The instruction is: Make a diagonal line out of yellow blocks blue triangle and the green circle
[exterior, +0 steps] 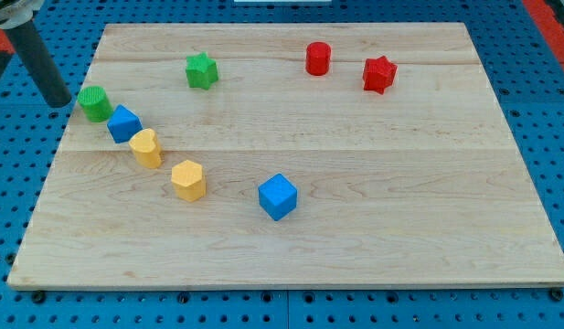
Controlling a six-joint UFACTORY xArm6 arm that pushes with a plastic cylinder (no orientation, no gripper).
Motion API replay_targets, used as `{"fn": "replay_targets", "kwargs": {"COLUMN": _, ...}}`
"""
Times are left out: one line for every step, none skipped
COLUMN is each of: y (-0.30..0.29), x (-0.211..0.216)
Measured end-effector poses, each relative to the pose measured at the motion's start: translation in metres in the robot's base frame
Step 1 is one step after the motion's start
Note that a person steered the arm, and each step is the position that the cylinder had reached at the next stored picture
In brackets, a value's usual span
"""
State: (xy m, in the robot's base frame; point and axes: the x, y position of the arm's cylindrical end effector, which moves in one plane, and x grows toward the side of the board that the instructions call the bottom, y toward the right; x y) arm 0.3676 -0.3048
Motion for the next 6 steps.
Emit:
{"fn": "replay_targets", "kwargs": {"y": 0.051, "x": 0.006}}
{"fn": "replay_targets", "kwargs": {"y": 0.056, "x": 0.009}}
{"fn": "replay_targets", "kwargs": {"y": 0.045, "x": 0.051}}
{"fn": "replay_targets", "kwargs": {"y": 0.098, "x": 0.056}}
{"fn": "replay_targets", "kwargs": {"y": 0.109, "x": 0.073}}
{"fn": "replay_targets", "kwargs": {"y": 0.102, "x": 0.105}}
